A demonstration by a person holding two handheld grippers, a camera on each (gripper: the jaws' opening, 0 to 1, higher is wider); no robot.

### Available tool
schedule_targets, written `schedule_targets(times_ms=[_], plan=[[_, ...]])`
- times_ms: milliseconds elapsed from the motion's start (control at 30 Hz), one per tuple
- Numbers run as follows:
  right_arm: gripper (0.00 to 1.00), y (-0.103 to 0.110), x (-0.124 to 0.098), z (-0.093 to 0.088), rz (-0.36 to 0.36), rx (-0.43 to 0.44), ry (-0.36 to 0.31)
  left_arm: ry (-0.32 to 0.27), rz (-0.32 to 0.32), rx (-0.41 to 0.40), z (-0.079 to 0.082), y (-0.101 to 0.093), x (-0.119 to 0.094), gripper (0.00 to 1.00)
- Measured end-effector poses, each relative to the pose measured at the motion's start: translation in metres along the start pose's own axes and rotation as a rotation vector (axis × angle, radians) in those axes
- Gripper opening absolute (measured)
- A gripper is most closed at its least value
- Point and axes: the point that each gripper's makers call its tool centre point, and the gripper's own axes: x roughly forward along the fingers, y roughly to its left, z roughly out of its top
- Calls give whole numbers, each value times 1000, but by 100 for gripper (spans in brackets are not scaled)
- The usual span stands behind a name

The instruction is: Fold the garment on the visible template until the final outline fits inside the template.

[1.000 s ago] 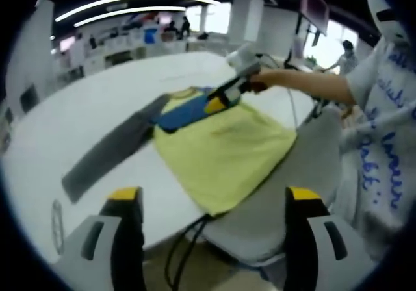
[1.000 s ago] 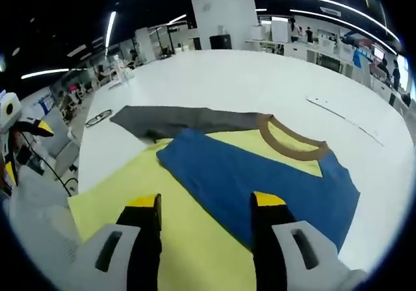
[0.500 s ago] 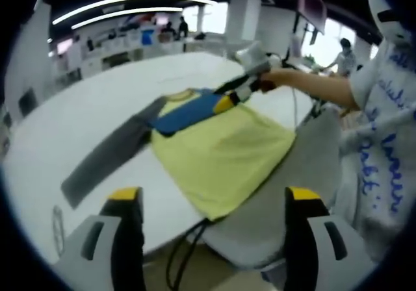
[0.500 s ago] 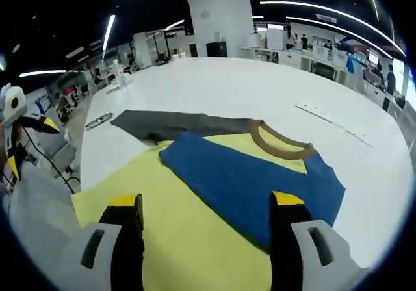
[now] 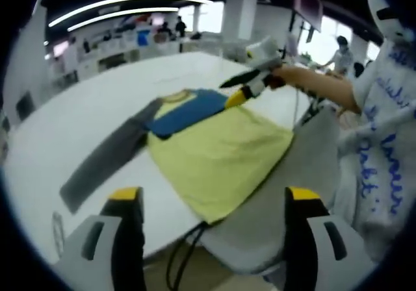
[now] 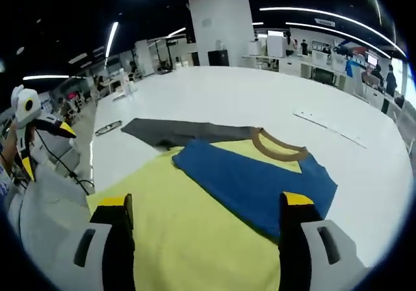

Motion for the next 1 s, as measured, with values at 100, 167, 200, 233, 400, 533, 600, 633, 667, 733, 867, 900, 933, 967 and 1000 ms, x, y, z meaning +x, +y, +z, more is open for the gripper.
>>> schedule_targets(times_ms=[100, 167, 200, 233, 400, 533, 600, 633, 667, 733, 867, 900, 933, 967, 1000], plan=[[98, 2, -6, 0, -5, -9, 1, -1, 3, -4, 0, 0, 0, 85], [99, 4, -11, 2, -10, -16, -7, 1, 3, -3, 0, 0, 1, 85], [99, 5, -14, 3, -13, -17, -11, 0, 2, -4, 0, 0, 1, 86], [100, 5, -16, 4, -14, -16, -14, 1, 2, -5, 0, 0, 1, 86], [100, 10, -28, 9, -17, -12, -37, 5, -2, -4, -1, -2, 2, 86], [100, 12, -38, 13, -30, -18, -53, 9, -2, -4, -1, -1, 3, 86], [100, 13, -42, 15, -36, -19, -60, 9, -4, -3, -1, -1, 4, 86], [100, 13, -43, 15, -37, -19, -60, 9, -5, -3, 0, -1, 4, 86], [100, 14, -46, 14, -40, -21, -58, 9, -6, -1, 0, -2, 4, 86], [100, 18, -50, 13, -41, -34, -48, 7, -8, -3, 0, -2, 5, 86], [100, 25, -57, 14, -36, -43, -54, 12, -11, -2, -1, -3, 5, 86], [100, 27, -58, 15, -33, -43, -59, 13, -12, -1, -1, -3, 5, 86], [100, 29, -60, 17, -30, -43, -69, 15, -14, 0, -1, -4, 5, 86], [100, 30, -62, 17, -37, -40, -76, 17, -15, -1, -2, -4, 5, 86], [100, 30, -63, 17, -39, -39, -77, 17, -15, -1, -2, -4, 5, 85]])
